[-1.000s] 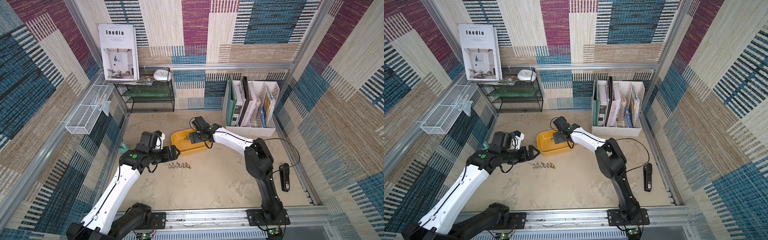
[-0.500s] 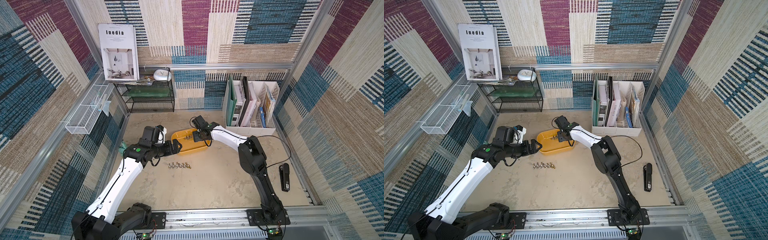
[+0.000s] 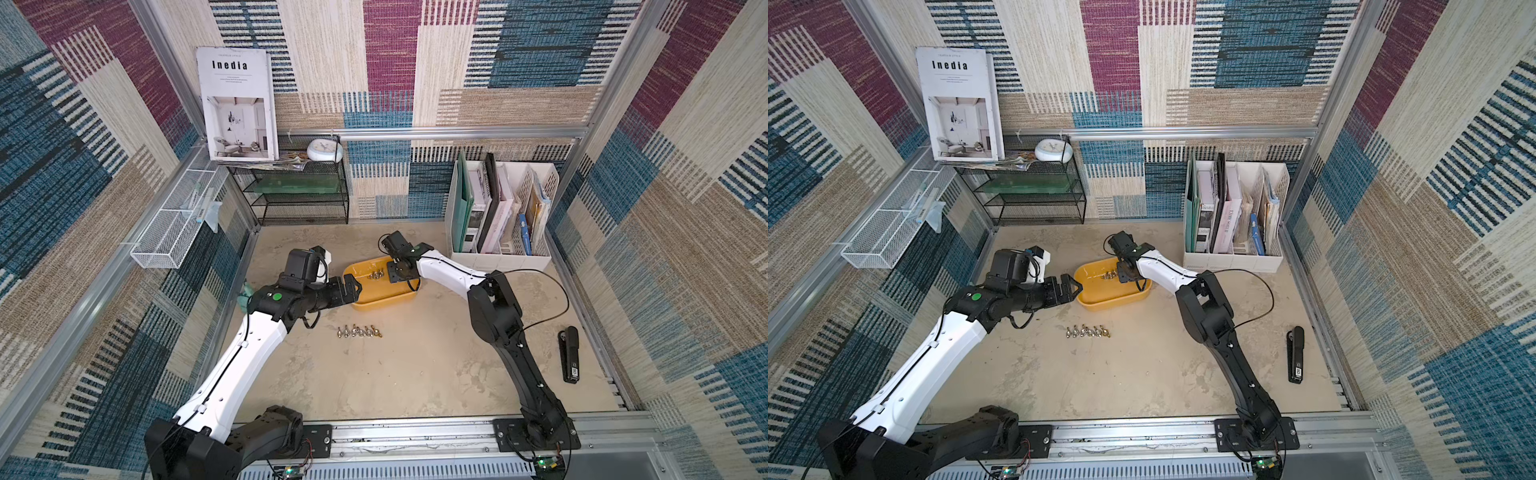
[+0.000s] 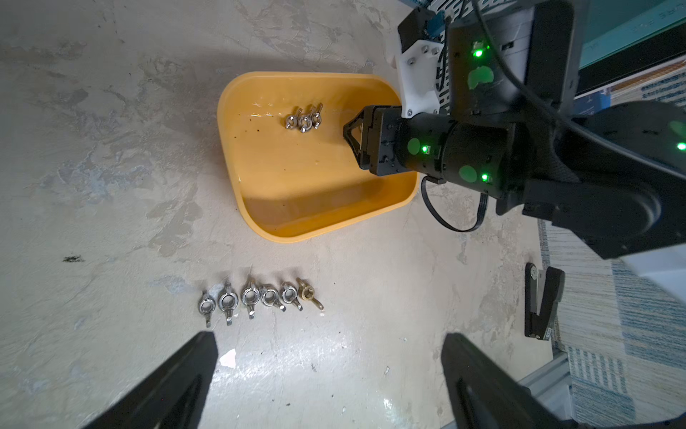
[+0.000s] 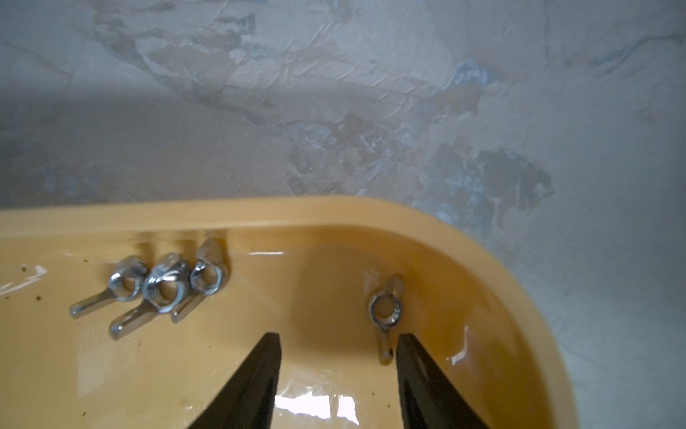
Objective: Take out the wing nut from the storage box
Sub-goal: Pick up the wing nut from the storage box.
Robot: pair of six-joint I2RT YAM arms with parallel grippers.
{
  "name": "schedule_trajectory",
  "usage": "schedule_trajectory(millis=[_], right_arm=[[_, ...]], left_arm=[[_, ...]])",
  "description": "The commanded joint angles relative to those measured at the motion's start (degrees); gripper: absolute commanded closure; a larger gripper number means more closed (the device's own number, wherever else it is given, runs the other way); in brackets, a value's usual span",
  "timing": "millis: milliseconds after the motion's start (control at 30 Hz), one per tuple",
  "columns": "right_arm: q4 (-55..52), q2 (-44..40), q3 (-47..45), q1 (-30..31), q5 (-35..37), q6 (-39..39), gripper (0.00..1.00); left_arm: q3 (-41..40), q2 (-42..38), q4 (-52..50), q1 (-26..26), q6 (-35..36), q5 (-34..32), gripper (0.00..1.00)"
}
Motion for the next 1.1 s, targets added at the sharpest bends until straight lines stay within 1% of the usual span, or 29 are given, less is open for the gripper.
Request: schedule_trajectory(millis=[0, 100, 167, 467, 700, 900, 1067], right_arm=[[-1.6, 0.4, 0.6, 0.1, 1.3, 0.9, 0.48], [-1.3, 0.7, 0.8, -0.1, 1.0, 0.7, 0.5], [-1.3, 1.0, 1.0, -0.1, 0.8, 0.7, 0.55], [-1.5, 2.3, 2.3, -0.4, 1.0, 1.2, 0.65], [-1.5, 2.7, 2.9, -0.6, 1.3, 1.7, 0.77], [-1.8, 2.9, 2.9, -0.7, 1.0, 2.0, 1.0], [-2.3, 2.4, 3.0, -0.7, 0.7, 2.1, 1.0]], left_arm=[[0.6, 0.3, 0.2, 0.0, 1.2, -0.4, 0.01], [0.9, 0.4, -0.1, 0.1, 1.6, -0.7, 0.01], [0.9, 0.5, -0.3, 0.0, 1.8, -0.7, 0.01], [1.2, 0.7, -0.9, 0.0, 2.2, -0.5, 0.01], [1.1, 0.5, -1.0, 0.0, 2.3, -0.4, 0.01], [1.2, 0.6, -1.2, 0.0, 2.4, -0.1, 0.01], [1.0, 0.3, -1.5, 0.0, 2.4, 0.0, 0.01]])
